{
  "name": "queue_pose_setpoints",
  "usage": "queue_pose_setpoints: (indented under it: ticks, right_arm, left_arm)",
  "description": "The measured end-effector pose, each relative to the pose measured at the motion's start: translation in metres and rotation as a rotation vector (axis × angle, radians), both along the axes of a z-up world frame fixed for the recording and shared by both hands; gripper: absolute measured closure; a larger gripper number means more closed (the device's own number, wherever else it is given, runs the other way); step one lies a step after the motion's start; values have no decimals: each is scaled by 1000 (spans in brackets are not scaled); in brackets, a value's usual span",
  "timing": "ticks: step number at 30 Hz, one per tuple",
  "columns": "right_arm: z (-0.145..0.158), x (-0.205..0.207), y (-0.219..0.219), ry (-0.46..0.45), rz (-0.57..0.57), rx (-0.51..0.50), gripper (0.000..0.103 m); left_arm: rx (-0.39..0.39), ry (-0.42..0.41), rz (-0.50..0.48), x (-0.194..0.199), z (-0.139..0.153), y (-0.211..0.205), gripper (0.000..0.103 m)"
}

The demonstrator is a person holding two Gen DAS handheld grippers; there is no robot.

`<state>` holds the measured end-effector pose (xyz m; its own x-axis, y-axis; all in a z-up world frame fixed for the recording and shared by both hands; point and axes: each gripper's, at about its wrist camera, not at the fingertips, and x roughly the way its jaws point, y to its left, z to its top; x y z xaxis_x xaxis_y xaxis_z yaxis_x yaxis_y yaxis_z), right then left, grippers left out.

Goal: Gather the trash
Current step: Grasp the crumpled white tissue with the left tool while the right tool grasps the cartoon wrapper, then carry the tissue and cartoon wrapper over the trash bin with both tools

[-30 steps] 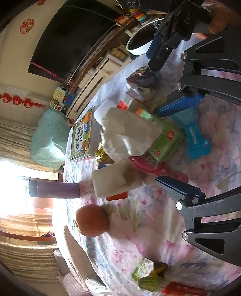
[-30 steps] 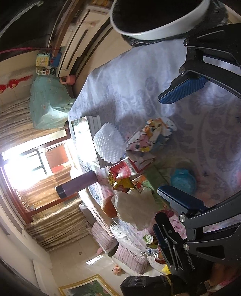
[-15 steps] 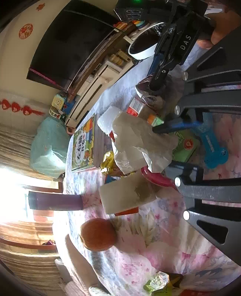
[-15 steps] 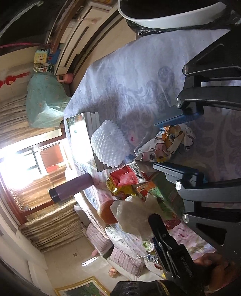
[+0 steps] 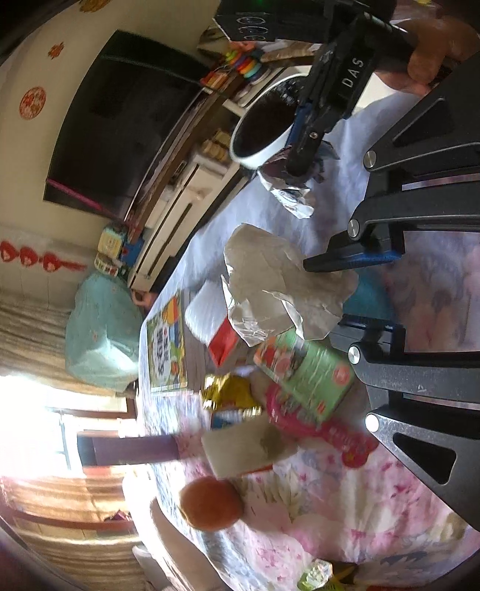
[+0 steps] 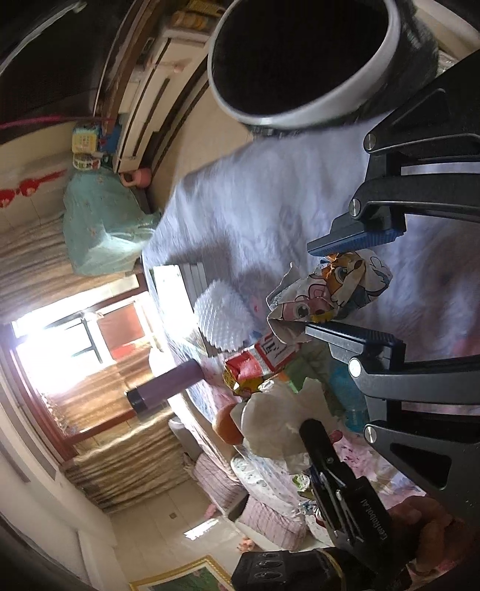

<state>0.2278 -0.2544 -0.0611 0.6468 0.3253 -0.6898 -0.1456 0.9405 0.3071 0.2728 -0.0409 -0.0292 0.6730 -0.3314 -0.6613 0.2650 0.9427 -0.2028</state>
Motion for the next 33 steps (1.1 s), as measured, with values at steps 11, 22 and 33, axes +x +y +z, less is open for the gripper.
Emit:
queue_pose_setpoints:
  ticks: [11, 22, 33]
  right_arm:
    - [11, -26, -37, -23, -91, 1, 66]
    - [17, -45, -78, -37, -180, 6, 66]
    - [21, -57, -117, -53, -263, 12, 66]
  left_arm:
    - [10, 17, -104, -8, -2, -42, 82]
    - [22, 19, -172, -3, 0, -77, 82]
    - [42, 8, -238, 3, 3, -117, 82]
